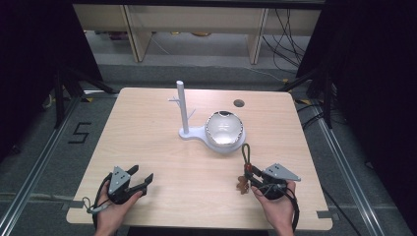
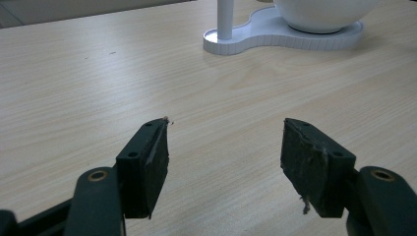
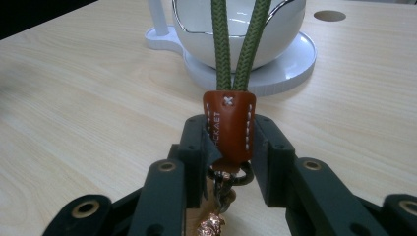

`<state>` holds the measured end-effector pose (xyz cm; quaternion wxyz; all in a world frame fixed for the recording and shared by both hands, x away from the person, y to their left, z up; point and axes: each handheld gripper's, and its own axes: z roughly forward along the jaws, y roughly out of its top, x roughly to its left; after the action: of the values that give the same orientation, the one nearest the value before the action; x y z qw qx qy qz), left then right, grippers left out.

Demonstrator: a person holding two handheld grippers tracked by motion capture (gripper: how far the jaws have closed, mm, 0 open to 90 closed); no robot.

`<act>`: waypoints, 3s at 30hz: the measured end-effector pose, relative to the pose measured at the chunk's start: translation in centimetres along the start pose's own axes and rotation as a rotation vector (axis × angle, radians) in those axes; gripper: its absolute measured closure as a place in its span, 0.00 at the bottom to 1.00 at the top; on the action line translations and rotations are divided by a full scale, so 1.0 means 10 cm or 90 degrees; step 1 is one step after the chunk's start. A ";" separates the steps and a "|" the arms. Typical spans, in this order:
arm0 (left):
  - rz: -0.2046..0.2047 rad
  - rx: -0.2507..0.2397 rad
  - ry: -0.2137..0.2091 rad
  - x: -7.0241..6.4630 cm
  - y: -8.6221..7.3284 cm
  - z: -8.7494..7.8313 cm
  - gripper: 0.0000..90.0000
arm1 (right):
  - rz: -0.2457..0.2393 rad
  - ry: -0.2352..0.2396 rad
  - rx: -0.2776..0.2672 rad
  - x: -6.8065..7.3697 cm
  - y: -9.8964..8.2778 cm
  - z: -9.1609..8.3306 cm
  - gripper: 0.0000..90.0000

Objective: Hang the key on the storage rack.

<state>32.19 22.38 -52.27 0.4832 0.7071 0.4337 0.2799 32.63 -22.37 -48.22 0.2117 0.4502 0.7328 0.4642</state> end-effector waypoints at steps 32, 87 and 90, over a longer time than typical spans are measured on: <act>-0.024 -0.063 -0.040 -0.07 0.21 -0.12 0.36 | -0.042 -0.025 -0.069 0.09 0.15 -0.10 0.77; 0.026 -0.110 -0.172 -0.53 1.06 -0.05 0.43 | -0.061 0.018 -0.113 0.39 0.36 -0.02 0.77; 0.030 -0.108 -0.177 -0.55 1.09 -0.03 0.44 | -0.065 0.025 -0.115 0.42 0.36 0.00 0.77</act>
<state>33.09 15.90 -41.92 0.5901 0.7056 0.3205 0.2264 32.22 -18.15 -44.61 0.2604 0.3818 0.7140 0.5260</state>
